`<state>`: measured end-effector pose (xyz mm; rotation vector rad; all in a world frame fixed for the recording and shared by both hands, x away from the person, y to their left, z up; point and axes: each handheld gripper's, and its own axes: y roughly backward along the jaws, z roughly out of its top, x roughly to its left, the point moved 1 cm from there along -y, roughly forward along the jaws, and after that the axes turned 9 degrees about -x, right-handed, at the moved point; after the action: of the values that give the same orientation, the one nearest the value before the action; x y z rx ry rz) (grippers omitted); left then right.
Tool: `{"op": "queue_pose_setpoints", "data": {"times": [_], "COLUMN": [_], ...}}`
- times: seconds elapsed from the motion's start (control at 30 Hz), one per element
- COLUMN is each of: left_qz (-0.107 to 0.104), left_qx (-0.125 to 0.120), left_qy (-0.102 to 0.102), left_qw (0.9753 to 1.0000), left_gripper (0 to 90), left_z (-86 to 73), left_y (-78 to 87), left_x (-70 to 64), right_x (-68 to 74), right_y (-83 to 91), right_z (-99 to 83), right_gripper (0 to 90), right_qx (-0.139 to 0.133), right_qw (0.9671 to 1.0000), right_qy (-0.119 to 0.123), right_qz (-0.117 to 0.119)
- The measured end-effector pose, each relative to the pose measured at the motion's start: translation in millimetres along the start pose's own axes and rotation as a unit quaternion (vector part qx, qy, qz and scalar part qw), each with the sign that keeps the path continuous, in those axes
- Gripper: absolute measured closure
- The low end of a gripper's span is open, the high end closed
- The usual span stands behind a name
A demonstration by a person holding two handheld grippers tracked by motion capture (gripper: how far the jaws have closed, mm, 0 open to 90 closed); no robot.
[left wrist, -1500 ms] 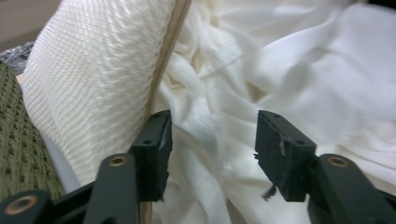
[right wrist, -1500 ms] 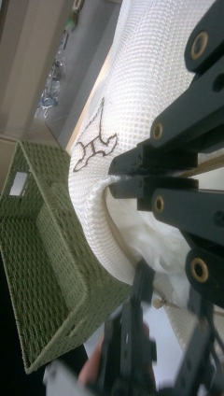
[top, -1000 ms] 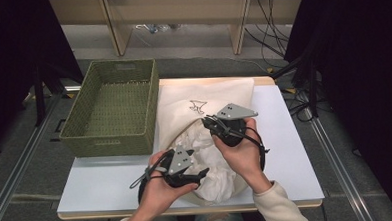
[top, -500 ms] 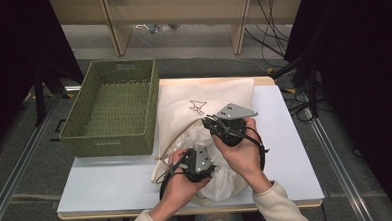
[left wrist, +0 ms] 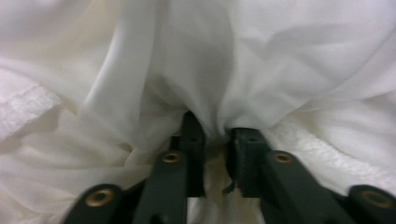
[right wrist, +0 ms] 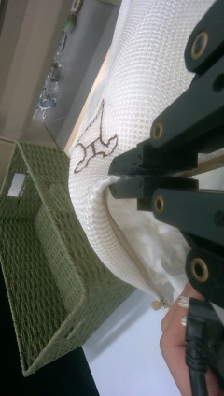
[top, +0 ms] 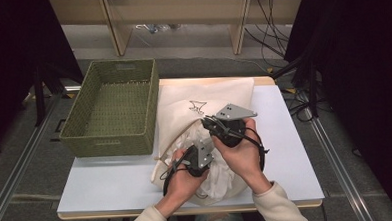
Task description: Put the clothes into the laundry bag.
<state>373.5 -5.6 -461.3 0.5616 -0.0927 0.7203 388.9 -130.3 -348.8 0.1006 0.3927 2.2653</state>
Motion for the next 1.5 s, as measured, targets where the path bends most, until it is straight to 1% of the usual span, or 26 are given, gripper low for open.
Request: {"op": "queue_pose_setpoints", "data": {"times": [0.03,0.07,0.17,0.2,0.23,0.27,0.43,0.47,0.5,0.53,0.6,0.67,0.73,0.83,0.87,0.93,1.0,1.1,1.13,1.17,1.2,1.23,1.27,1.33,1.37,1.5], "left_qz": [0.000,0.008,0.009,0.017,0.017,0.026,0.037,0.040,0.044,0.039,0.044,0.055,0.060,0.071,0.070,0.073,0.066,0.061,0.056,0.056,0.055,0.053,0.049,0.040,0.035,0.002], "left_qx": [-0.007,-0.029,-0.028,-0.031,-0.034,-0.053,-0.065,-0.060,-0.067,-0.059,-0.065,-0.068,-0.063,-0.064,-0.059,-0.055,-0.052,-0.053,-0.049,-0.052,-0.054,-0.052,-0.059,-0.070,-0.070,-0.082], "left_qy": [0.006,0.028,0.035,0.036,0.044,0.066,0.072,0.067,0.076,0.064,0.072,0.077,0.085,0.084,0.095,0.095,0.099,0.086,0.095,0.087,0.074,0.074,0.087,0.092,0.086,0.103], "left_qw": [1.0000,0.9992,0.9989,0.9987,0.9983,0.9961,0.9946,0.9951,0.9939,0.9954,0.9943,0.9932,0.9925,0.9919,0.9913,0.9912,0.9916,0.9930,0.9927,0.9933,0.9943,0.9945,0.9933,0.9925,0.9932,0.9912], "left_gripper": [82.2,83.2,85.2,85.7,86.0,86.2,86.6,86.7,86.7,86.8,86.8,86.8,86.7,86.6,86.5,86.3,85.8,83.6,82.0,79.6,76.7,73.1,68.8,60.0,56.0,44.1], "left_z": [0.5,0.6,1.3,1.3,1.7,2.4,6.6,7.0,7.7,8.2,9.2,8.9,7.0,2.9,1.2,-1.0,-2.3,-1.3,-1.1,-0.5,-0.1,-0.2,-0.8,-2.0,-2.4,-4.2], "left_y": [0.3,-1.0,3.6,4.7,5.9,5.7,12.7,14.3,14.5,16.9,19.5,21.4,21.4,18.5,17.8,16.1,15.0,18.9,21.1,23.5,26.4,29.6,31.8,40.1,45.8,65.0], "left_x": [0.7,-0.2,4.6,6.0,6.9,6.4,14.2,16.5,18.0,22.2,28.0,34.8,40.6,49.8,50.1,50.3,47.3,44.8,42.5,41.9,42.0,41.2,39.4,38.0,37.5,27.3], "right_x": [0.4,0.2,0.8,0.8,0.2,0.2,-0.6,-0.2,0.3,0.8,2.5,1.8,2.8,2.0,0.7,-0.4,-1.7,-1.3,-1.7,-3.2,-2.5,-2.5,-2.4,-2.4,-2.8,-3.1], "right_y": [0.4,0.3,0.1,0.1,0.6,0.9,3.1,4.4,4.7,5.4,7.8,8.8,9.9,9.1,7.9,5.3,3.2,3.6,4.2,4.6,4.2,4.2,4.1,3.8,3.5,3.2], "right_z": [0.1,0.2,0.4,0.5,0.9,1.1,3.8,4.4,4.9,5.5,6.9,8.4,9.2,8.7,7.7,4.5,2.7,3.0,3.3,3.6,3.3,3.2,3.1,2.9,2.9,2.8], "right_gripper": [88.7,88.7,88.7,88.7,88.7,88.7,88.8,88.8,88.8,88.8,88.8,88.8,88.8,88.8,88.8,88.8,88.8,88.8,88.8,88.7,88.8,88.7,88.7,88.8,88.7,88.7], "right_qx": [0.000,-0.005,-0.003,-0.004,-0.003,-0.005,-0.011,-0.014,-0.016,-0.017,-0.016,-0.023,-0.022,-0.023,-0.023,-0.014,-0.010,-0.008,-0.008,-0.013,-0.011,-0.011,-0.010,-0.008,-0.009,-0.011], "right_qw": [1.0000,1.0000,1.0000,1.0000,1.0000,1.0000,0.9999,0.9999,0.9999,0.9998,0.9998,0.9997,0.9997,0.9997,0.9997,0.9999,0.9999,0.9999,0.9999,0.9999,0.9999,0.9999,0.9999,0.9999,0.9999,0.9999], "right_qy": [-0.002,0.000,-0.004,-0.004,-0.001,-0.003,0.000,0.000,0.000,-0.002,-0.007,0.005,0.002,0.000,0.002,-0.007,-0.006,-0.008,-0.007,0.002,-0.006,-0.006,-0.008,-0.009,-0.007,-0.010], "right_qz": [0.003,-0.002,0.002,0.001,0.003,-0.001,0.005,0.002,0.001,0.005,0.003,0.003,0.006,0.004,0.000,0.001,0.001,0.002,0.001,-0.007,-0.002,-0.002,0.000,0.001,0.001,-0.001]}}
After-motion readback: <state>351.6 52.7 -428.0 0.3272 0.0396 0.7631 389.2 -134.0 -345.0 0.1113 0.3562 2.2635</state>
